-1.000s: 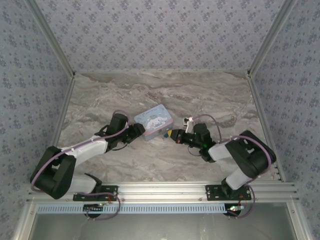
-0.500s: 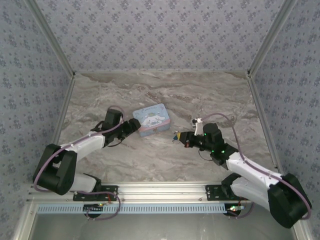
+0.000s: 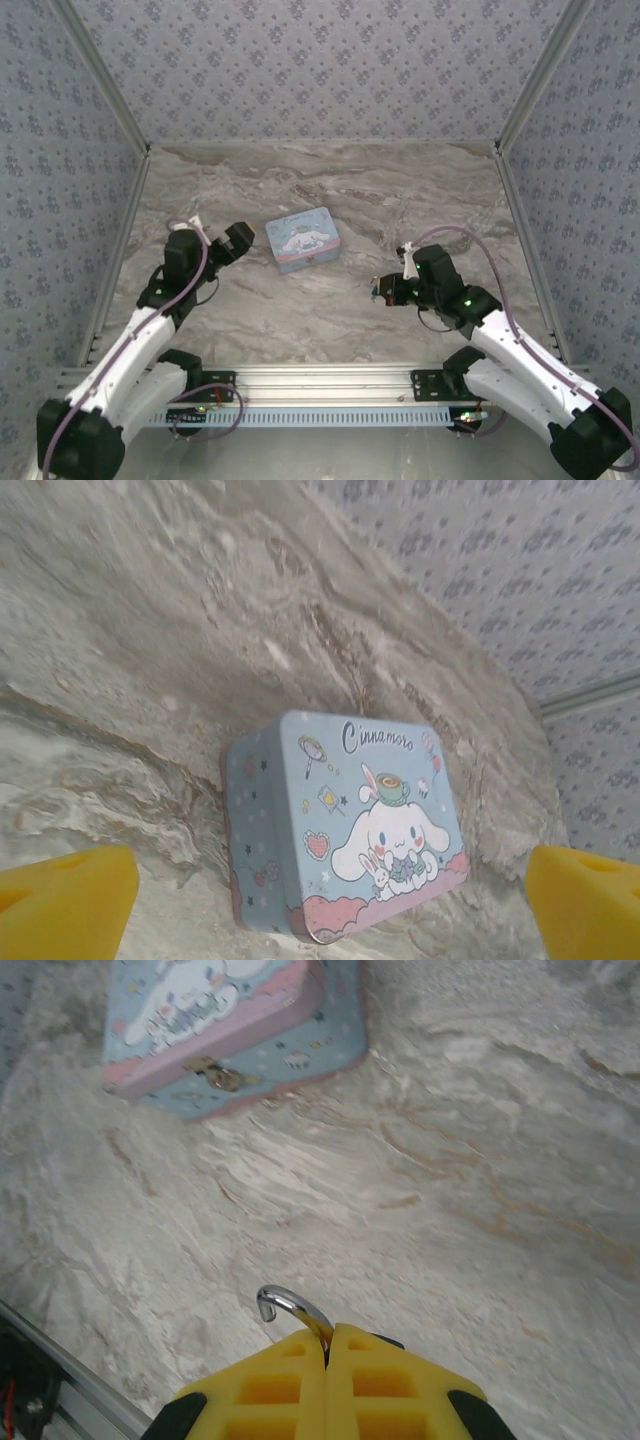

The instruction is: Unlock a padlock with a key

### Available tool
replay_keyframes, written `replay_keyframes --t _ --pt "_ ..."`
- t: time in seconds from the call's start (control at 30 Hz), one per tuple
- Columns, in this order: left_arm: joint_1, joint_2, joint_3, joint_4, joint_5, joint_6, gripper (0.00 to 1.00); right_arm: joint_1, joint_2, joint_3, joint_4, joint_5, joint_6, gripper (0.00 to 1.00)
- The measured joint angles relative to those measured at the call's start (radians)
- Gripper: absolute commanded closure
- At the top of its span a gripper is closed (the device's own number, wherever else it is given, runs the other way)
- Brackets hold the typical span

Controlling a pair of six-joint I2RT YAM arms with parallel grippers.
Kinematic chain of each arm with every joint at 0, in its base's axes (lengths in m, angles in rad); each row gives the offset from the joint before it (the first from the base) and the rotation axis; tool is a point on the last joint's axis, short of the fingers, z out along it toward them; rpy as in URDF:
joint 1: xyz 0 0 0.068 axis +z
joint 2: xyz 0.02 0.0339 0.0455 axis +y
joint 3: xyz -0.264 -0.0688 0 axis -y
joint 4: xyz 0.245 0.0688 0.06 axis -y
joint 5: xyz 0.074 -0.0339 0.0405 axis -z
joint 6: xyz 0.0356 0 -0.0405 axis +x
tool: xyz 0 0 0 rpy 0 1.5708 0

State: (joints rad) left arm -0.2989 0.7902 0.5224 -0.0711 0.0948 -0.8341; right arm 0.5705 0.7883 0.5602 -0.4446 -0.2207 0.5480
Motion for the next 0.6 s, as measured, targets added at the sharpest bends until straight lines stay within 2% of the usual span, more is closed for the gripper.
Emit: replay_keyframes --t 0.2,0.6 --pt "0.032 -0.134 -0.029 -0.11 -0.039 0.03 0.01 0.004 0.061 0.05 -0.12 0.01 -0.019 0.99" --pt "0.035 -0.164 -0.064 -0.211 -0.044 0.064 0.01 0.107 0.243 0.136 -0.245 0.076 -0.042 0.99"
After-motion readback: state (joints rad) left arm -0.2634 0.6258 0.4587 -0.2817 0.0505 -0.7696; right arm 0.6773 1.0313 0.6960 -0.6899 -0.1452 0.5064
